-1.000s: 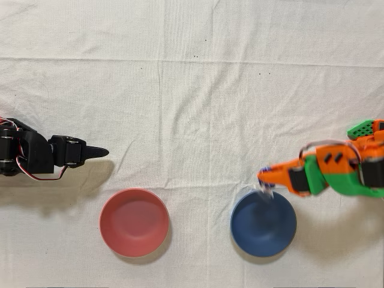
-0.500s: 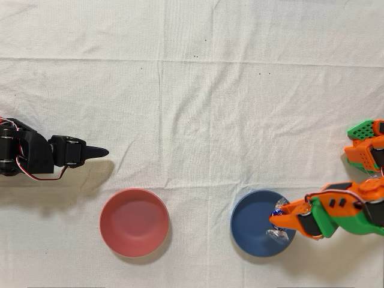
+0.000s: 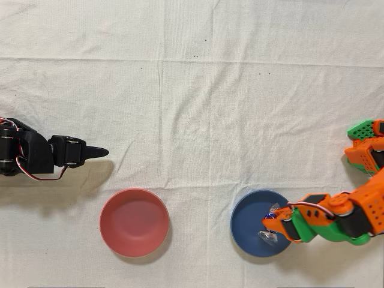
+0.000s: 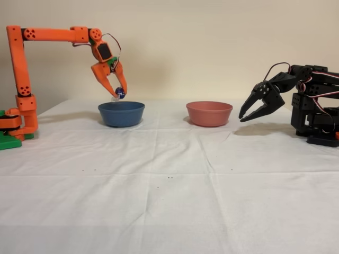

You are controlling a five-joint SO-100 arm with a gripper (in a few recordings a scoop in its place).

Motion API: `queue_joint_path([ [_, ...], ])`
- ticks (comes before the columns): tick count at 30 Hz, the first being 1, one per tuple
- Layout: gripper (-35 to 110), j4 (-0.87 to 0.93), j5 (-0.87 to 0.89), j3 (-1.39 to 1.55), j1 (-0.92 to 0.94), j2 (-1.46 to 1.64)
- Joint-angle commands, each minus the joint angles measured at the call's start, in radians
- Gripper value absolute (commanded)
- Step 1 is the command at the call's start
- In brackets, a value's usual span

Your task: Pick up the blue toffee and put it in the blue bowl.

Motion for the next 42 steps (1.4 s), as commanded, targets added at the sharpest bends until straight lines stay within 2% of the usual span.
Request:
queue_joint_path([
  [1,15,-0.021,-0.008,-0.035,-0.029,-0.003],
  [8,17,-0.052,0.023,-0.063,-0.057,-0.067],
  [12,25,-0.054,0.046,-0.064,-0.049,-0.069],
  [17,41,-0.032,0.057,-0.051,-0.035,-0.058],
  [23,45,-0.023,0.061,-0.015,-0.026,-0.011],
  [32,33,0.029,0.037,-0.02,0.049,0.092],
  [37,17,0.006,0.008,0.034,0.098,0.184],
  [42,9,-0.011,-0.012,0.127,0.161,0.311],
])
